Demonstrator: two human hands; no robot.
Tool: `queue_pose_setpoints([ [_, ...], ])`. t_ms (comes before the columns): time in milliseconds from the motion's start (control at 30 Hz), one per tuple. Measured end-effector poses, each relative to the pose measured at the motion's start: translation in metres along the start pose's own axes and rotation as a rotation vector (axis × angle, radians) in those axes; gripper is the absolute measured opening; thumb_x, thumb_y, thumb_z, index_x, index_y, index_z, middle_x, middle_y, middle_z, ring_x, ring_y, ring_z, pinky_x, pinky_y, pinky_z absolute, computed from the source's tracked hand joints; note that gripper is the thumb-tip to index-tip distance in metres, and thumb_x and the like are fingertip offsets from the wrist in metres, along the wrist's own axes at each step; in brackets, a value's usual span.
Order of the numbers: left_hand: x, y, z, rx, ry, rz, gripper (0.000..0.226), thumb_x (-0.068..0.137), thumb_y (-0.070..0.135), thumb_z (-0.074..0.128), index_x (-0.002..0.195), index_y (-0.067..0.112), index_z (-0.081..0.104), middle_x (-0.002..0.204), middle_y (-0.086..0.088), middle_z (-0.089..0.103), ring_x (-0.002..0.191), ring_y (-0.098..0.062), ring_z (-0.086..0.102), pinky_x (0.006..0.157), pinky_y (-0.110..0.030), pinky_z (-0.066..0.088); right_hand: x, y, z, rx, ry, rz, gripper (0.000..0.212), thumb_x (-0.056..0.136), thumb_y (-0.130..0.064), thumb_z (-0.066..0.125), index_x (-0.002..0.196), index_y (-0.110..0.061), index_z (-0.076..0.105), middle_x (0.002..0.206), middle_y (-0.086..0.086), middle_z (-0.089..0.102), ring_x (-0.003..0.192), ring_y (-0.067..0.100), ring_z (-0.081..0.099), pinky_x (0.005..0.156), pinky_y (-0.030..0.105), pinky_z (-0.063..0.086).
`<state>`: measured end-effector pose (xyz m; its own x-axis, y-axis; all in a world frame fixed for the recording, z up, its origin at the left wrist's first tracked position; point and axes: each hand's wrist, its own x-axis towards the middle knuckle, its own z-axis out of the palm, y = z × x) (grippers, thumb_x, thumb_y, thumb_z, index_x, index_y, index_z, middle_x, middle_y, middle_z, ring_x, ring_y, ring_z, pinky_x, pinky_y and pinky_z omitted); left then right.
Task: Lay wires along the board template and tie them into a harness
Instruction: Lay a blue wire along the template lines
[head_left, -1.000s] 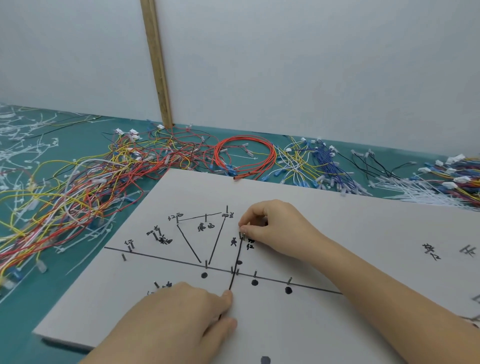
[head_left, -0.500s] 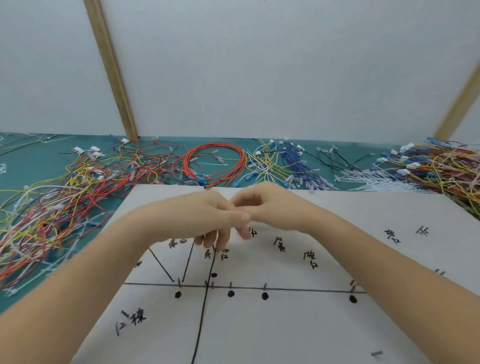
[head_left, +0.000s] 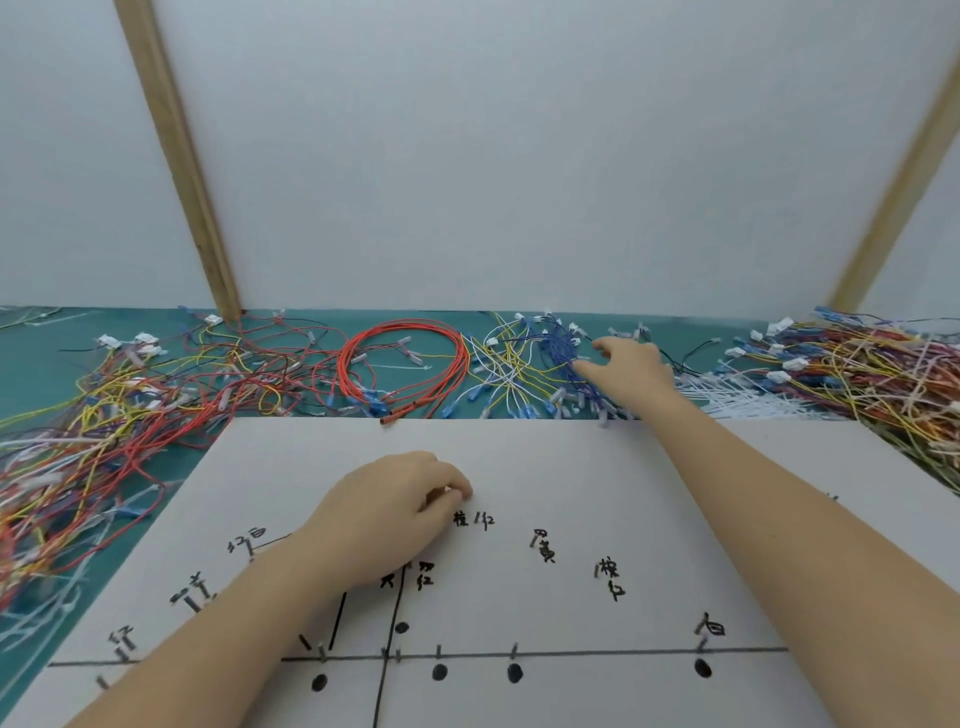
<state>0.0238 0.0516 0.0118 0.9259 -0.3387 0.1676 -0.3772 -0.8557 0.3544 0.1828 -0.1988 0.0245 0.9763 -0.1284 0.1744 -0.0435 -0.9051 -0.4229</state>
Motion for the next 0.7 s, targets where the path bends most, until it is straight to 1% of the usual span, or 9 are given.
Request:
queue_pose_setpoints([
  [67,0.0,0.0,-0.001,-0.008,-0.001,-0.007,0.024,0.094,0.031,0.042,0.106,0.037,0.061,0.09,0.019,0.053,0.081,-0.002,0.044,0.078,-0.024,0.04,0.004,-0.002,0.004,0.006,-0.073,-0.007,0.04,0.083,-0.042,0.062,0.118,-0.022,0.061,0.12,0.003,0.062,0.118,0.025,0.047,0.095,0.04,0.042],
  [100,0.0,0.0,-0.001,-0.012,0.0,-0.009,0.024,0.093,0.031,0.042,0.106,0.037,0.061,0.091,0.019,0.054,0.082,-0.002,0.045,0.079,-0.025,0.041,0.005,-0.003,0.006,0.07,-0.057,-0.028,0.028,0.083,-0.034,0.064,0.107,-0.02,0.067,0.112,0.003,0.066,0.107,0.022,0.055,0.09,0.037,0.046],
  [167,-0.001,0.001,-0.002,-0.021,-0.002,-0.014,0.024,0.093,0.03,0.041,0.105,0.037,0.06,0.097,0.017,0.058,0.086,-0.004,0.048,0.081,-0.026,0.042,0.004,-0.006,0.008,0.281,0.048,-0.044,0.011,0.084,-0.02,0.062,0.086,-0.014,0.072,0.095,0.007,0.072,0.083,0.017,0.059,0.076,0.028,0.046],
  [200,-0.001,0.001,-0.001,-0.022,-0.001,-0.016,0.024,0.093,0.031,0.041,0.106,0.038,0.06,0.099,0.016,0.059,0.089,-0.004,0.049,0.082,-0.027,0.042,0.004,-0.007,0.008,0.38,0.107,-0.024,0.012,0.085,-0.016,0.06,0.08,-0.013,0.071,0.089,0.008,0.072,0.077,0.016,0.058,0.072,0.026,0.042],
  [267,-0.001,0.002,-0.001,-0.017,-0.001,-0.021,0.024,0.094,0.031,0.04,0.106,0.038,0.059,0.101,0.016,0.059,0.091,-0.004,0.05,0.082,-0.026,0.042,0.005,-0.009,0.005,0.544,0.191,0.026,0.013,0.085,-0.012,0.057,0.077,-0.012,0.068,0.088,0.008,0.071,0.076,0.015,0.057,0.071,0.026,0.041],
  [367,-0.001,0.003,-0.001,-0.011,0.001,-0.032,0.023,0.094,0.032,0.04,0.106,0.039,0.058,0.101,0.016,0.059,0.088,-0.004,0.048,0.081,-0.026,0.041,0.006,-0.011,-0.003,0.78,0.224,0.051,0.017,0.087,-0.008,0.054,0.072,-0.015,0.06,0.086,0.006,0.069,0.077,0.014,0.061,0.079,0.031,0.048],
  [500,-0.001,0.003,-0.001,-0.013,0.007,-0.033,0.023,0.094,0.032,0.039,0.106,0.038,0.058,0.101,0.016,0.059,0.086,-0.004,0.047,0.081,-0.026,0.041,0.004,-0.016,-0.015,1.041,0.232,0.001,0.02,0.091,-0.006,0.05,0.076,-0.019,0.053,0.076,0.0,0.065,0.051,-0.003,0.059,0.054,0.012,0.047],
  [600,-0.002,0.003,-0.001,-0.015,0.005,-0.033,0.023,0.094,0.032,0.039,0.106,0.038,0.058,0.101,0.016,0.059,0.09,-0.005,0.05,0.082,-0.026,0.042,0.003,-0.02,-0.026,1.227,0.222,0.04,0.017,0.094,-0.009,0.048,0.08,-0.018,0.052,0.072,0.0,0.061,0.041,0.001,0.052,0.045,0.016,0.047],
  [700,-0.002,0.003,-0.001,-0.019,0.007,-0.035,0.022,0.094,0.032,0.04,0.105,0.039,0.058,0.101,0.016,0.059,0.091,-0.005,0.05,0.082,-0.027,0.042,0.003,-0.018,-0.036,1.327,0.152,0.12,0.017,0.095,-0.011,0.047,0.08,-0.017,0.049,0.067,0.001,0.05,0.032,0.003,0.037,0.033,0.013,0.032],
])
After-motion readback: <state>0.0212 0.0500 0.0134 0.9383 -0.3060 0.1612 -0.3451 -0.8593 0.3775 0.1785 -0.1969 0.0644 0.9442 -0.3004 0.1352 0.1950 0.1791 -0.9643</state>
